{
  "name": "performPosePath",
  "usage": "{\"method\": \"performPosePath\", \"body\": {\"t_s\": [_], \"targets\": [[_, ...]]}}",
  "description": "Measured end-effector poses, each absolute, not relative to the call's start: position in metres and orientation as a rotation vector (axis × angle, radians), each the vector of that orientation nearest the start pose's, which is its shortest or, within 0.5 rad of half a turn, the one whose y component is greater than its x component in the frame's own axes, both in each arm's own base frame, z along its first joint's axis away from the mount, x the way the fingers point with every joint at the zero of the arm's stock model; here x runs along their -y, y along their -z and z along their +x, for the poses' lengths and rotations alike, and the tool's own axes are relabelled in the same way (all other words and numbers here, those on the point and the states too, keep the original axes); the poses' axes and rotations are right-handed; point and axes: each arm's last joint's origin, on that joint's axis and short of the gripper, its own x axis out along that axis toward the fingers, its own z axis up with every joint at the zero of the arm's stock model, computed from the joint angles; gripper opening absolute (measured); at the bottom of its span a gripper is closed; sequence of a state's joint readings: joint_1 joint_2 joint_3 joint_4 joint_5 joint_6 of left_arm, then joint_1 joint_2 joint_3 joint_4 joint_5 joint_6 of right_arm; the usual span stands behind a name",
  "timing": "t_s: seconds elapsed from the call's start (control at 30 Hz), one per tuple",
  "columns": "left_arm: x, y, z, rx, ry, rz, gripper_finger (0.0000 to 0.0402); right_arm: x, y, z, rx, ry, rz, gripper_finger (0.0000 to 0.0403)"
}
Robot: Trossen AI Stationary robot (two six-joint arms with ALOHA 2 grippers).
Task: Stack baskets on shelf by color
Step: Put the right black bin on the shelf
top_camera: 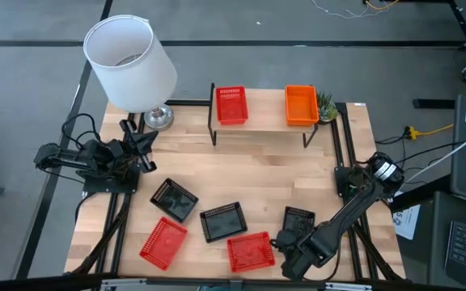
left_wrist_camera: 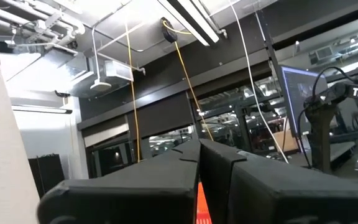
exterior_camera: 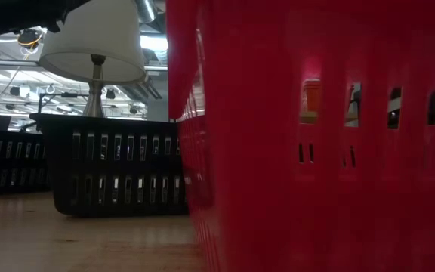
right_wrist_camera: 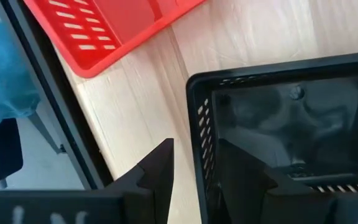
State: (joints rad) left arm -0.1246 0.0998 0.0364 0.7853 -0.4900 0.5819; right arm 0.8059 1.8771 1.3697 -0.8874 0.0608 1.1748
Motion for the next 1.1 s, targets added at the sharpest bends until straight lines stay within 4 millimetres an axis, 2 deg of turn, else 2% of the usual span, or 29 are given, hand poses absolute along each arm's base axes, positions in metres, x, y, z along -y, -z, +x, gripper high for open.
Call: {"method": "performPosePath", "body": {"t_s": [0.4,0.5,0.6,0.63,0.77,0.9,1.03,1.1], "targets": [[-0.004,-0.236,0.077,0.563,-0.534,0.333,0.0000,-0.262,-0.170,0.253,-1.454,0.252,0.336,0.0116],[-0.004,-0.236,0.077,0.562,-0.534,0.334,0.0000,-0.263,-0.170,0.253,-1.477,0.232,0.344,0.0086],[-0.004,-0.236,0.077,0.562,-0.533,0.333,0.0000,-0.264,-0.176,0.254,-1.498,0.209,0.321,0.0022],[-0.004,-0.236,0.077,0.562,-0.533,0.332,0.0000,-0.264,-0.180,0.254,-1.502,0.201,0.309,0.0013],[-0.004,-0.235,0.078,0.552,-0.529,0.334,0.0000,-0.264,-0.202,0.255,-1.535,0.229,0.262,0.0007],[-0.004,-0.235,0.078,0.551,-0.529,0.334,0.0000,-0.263,-0.243,0.255,-1.546,0.279,0.210,0.0005],[-0.004,-0.235,0.078,0.552,-0.529,0.332,0.0000,-0.260,-0.293,0.258,-1.410,0.296,0.139,0.0004],[-0.004,-0.235,0.078,0.555,-0.525,0.321,0.0000,-0.257,-0.318,0.261,-1.268,0.289,0.051,0.0004]]}}
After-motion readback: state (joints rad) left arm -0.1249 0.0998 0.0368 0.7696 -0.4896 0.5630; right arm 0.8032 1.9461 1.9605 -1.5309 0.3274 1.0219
